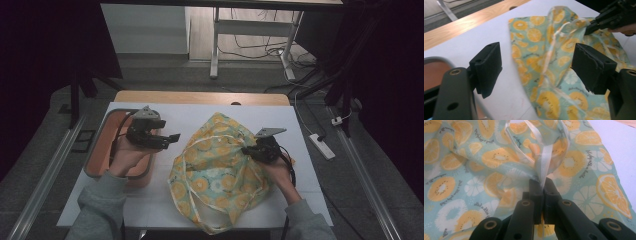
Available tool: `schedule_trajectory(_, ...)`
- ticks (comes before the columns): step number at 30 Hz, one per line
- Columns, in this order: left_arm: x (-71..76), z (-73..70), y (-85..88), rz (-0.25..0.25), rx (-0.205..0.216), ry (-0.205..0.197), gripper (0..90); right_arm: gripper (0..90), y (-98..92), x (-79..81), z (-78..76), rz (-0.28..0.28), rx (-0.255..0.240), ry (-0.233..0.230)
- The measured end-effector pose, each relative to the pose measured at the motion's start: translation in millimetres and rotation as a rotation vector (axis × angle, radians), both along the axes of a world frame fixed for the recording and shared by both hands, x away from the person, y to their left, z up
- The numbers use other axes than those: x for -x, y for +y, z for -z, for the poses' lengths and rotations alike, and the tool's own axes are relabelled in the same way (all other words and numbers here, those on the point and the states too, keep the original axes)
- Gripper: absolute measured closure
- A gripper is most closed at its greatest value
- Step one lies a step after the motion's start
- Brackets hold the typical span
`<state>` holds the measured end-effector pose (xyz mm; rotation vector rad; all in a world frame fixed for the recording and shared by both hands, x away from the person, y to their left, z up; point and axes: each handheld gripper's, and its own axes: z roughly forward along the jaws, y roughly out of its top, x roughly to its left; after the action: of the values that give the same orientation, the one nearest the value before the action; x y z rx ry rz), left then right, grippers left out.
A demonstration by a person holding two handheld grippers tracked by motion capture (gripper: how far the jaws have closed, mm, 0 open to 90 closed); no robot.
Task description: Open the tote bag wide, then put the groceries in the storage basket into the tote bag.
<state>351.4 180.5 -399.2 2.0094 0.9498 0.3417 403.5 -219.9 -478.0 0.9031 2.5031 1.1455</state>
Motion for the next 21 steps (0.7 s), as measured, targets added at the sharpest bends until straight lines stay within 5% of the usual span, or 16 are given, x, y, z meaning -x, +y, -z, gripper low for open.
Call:
schedule_trajectory(9, -9.2, 4.7, 22.1, -0.076, -0.046, 0.021, 24.4, 87.5, -0.5, 0.3, -0.3, -0.001, -0.001, 0.0)
schedule_trajectory(15, -22.2, 16.6, 41.6, -0.164, -0.124, 0.082, 24.3, 87.5, -1.1, 0.4, -0.5, -0.002, -0.005, 0.001)
schedule_trajectory(21, -31.3, 27.7, 59.0, -0.231, -0.151, 0.114, 23.6, 87.5, -0.7, -0.3, 2.0, -0.002, -0.001, 0.011)
